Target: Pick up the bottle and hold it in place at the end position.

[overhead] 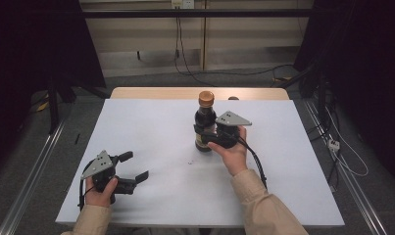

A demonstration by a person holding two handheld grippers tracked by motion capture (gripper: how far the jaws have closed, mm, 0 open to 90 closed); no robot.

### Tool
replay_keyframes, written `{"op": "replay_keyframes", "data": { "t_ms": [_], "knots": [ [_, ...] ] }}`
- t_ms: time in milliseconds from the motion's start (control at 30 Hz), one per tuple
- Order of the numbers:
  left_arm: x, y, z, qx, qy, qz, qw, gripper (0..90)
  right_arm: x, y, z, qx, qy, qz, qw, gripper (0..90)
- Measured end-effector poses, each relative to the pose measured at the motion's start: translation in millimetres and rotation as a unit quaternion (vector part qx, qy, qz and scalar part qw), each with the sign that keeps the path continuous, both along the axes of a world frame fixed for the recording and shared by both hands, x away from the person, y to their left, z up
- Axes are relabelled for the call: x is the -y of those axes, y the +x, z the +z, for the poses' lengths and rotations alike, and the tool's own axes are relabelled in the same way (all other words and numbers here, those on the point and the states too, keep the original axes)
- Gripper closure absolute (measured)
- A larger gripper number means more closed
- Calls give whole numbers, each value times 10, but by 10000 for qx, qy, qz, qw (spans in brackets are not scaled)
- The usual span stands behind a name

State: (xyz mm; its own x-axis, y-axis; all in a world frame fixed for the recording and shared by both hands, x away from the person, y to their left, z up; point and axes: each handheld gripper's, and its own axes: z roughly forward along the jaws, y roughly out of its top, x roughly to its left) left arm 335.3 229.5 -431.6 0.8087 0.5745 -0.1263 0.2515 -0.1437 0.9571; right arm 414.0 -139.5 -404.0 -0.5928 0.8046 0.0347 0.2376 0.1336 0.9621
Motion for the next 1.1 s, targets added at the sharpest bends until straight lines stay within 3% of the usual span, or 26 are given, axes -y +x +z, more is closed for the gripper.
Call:
{"op": "replay_keyframes", "data": {
  "t_ms": [467,633,1100],
  "knots": [
    [0,2,0,-8,-30,-1,10000,36,-130,59,-55,54,-38,167,9998,308],
    [3,2,-2,-10,-24,-2,10000,36,-99,71,-68,0,57,153,9999,305],
    [-10,-3,-12,-18,-47,7,10000,36,-78,86,-72,-25,24,261,9997,309]
  ]
}}
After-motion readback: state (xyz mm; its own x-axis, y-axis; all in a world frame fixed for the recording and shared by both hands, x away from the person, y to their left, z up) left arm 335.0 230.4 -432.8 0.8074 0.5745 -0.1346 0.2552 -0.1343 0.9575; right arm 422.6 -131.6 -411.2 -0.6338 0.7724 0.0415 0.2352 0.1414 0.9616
